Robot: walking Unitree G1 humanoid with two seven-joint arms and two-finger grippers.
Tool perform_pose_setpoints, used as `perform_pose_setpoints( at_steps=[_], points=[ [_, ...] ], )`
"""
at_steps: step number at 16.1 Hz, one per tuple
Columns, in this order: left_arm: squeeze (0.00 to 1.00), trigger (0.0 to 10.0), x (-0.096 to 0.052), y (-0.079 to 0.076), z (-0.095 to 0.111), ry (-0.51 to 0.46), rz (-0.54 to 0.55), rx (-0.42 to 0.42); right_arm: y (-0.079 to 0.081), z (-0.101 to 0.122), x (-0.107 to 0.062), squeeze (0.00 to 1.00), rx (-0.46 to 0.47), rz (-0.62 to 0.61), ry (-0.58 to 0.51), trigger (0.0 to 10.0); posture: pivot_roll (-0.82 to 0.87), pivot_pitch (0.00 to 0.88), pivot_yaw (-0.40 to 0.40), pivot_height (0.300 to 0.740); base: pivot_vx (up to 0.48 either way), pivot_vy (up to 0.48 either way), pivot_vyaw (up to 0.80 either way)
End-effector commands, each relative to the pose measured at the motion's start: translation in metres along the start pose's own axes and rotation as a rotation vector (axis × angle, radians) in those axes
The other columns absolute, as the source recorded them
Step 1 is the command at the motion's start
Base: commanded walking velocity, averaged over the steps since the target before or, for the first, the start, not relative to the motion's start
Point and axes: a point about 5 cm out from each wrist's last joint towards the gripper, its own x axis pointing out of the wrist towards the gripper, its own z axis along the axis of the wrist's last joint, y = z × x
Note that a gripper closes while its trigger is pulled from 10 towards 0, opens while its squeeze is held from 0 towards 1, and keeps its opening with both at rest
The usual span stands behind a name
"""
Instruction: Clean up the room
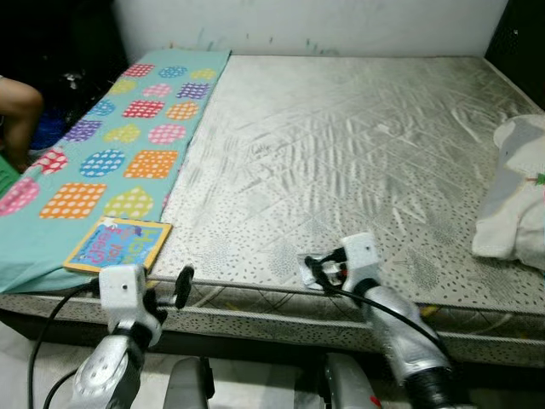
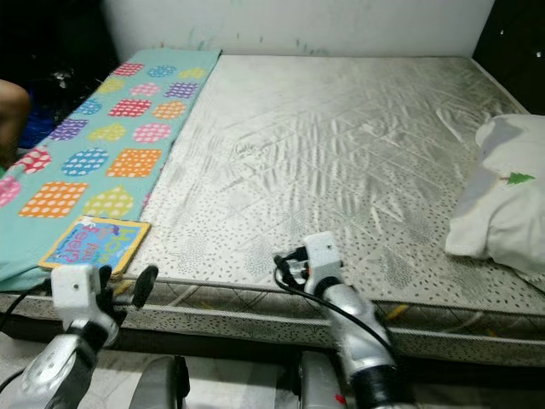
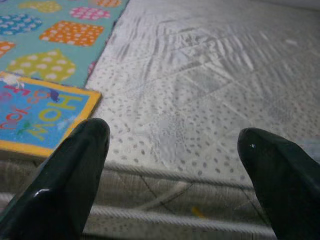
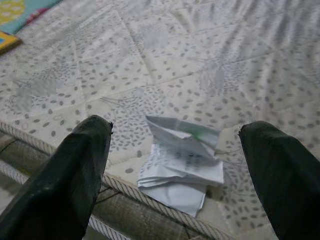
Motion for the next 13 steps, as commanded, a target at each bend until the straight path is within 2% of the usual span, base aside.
perform_pose_setpoints(
  at_steps=[1,4,7,8,13],
  points=[
    [0.00,10.0,-0.004,-0.001,0.003,0.007,0.005,0.015,0.004,0.002,0.006,0.00,-0.062,-0.003,-0.013,10.0,0.05,0.096,0.020,0.580,0.000,0.000,0.00],
    [0.00,10.0,-0.013,-0.005,0.008,0.004,0.005,0.016,0.014,0.000,0.014,0.00,-0.122,0.014,-0.022,10.0,0.09,0.137,0.016,0.580,0.000,0.000,0.00],
    [0.00,10.0,-0.025,-0.005,0.008,0.022,0.016,0.016,0.018,0.003,0.020,0.00,-0.064,0.006,-0.054,10.0,0.11,0.162,0.018,0.580,0.000,0.000,0.00],
    [0.00,10.0,-0.027,-0.003,0.008,0.030,0.021,0.013,0.021,0.005,0.020,0.00,-0.029,0.026,-0.073,10.0,0.11,0.170,0.020,0.565,0.000,0.000,0.00],
    [0.00,10.0,-0.031,-0.008,0.009,0.046,0.023,0.008,0.014,0.007,0.019,0.00,-0.041,0.003,-0.141,10.0,0.12,0.183,0.024,0.551,0.000,0.000,0.00]
  ],
)
